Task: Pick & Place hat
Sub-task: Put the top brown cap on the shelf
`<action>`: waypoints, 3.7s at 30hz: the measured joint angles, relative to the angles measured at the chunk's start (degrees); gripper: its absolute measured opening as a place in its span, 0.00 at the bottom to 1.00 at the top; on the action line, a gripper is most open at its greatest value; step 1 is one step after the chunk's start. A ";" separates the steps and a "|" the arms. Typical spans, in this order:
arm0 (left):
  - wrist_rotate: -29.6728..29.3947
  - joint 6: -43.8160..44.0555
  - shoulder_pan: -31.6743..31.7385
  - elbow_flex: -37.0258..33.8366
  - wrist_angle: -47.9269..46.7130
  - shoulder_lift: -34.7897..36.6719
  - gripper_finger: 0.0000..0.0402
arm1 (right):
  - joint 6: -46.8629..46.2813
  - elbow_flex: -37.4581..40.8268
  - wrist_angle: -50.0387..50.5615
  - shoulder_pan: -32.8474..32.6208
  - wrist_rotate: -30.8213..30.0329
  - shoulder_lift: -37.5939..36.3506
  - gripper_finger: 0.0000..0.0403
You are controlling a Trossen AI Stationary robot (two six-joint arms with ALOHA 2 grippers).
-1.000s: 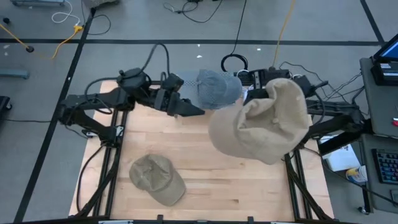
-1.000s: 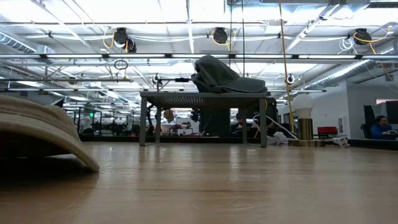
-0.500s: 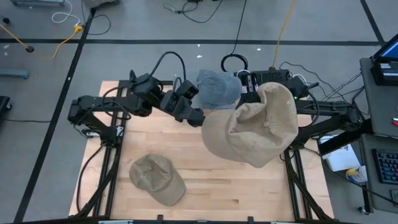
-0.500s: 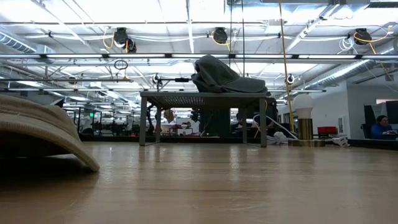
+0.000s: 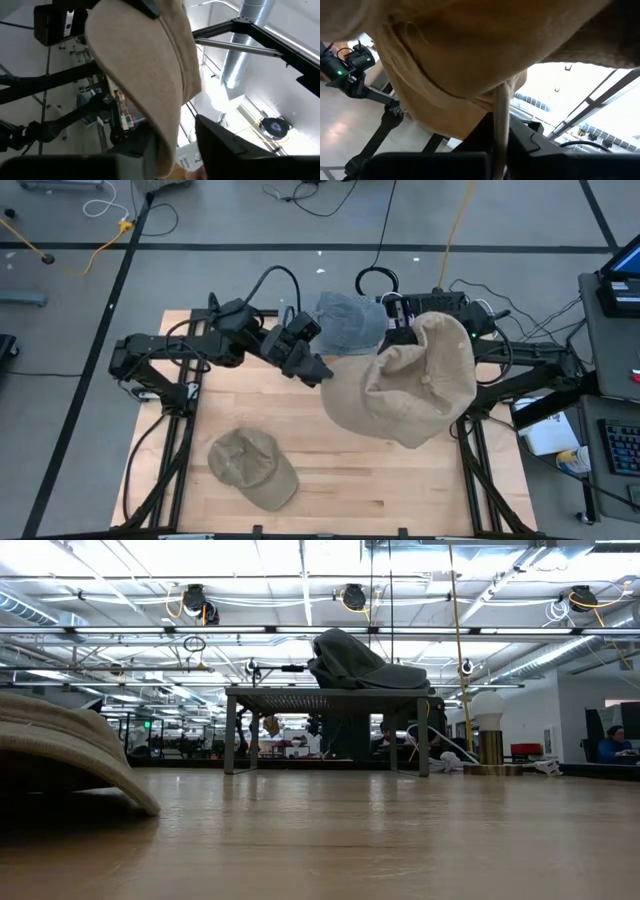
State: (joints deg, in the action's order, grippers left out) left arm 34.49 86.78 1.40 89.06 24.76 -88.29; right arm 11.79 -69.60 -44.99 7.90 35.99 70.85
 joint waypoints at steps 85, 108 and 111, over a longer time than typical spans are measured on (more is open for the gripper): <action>-20.73 -74.33 6.81 0.02 -52.66 16.98 0.02 | -6.22 0.07 42.74 -8.57 -68.96 -1.73 0.73; -9.78 -72.82 4.78 0.09 -47.92 17.22 0.02 | -13.95 0.15 28.38 -8.46 -57.00 4.51 0.57; -9.00 -72.83 4.76 0.14 -48.16 17.28 0.02 | -14.27 0.15 23.94 -8.48 -50.96 5.99 0.54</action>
State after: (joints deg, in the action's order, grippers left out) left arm 25.49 13.95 6.15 89.20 -23.40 -71.01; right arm -2.48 -69.45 -21.05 -0.58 -14.97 76.84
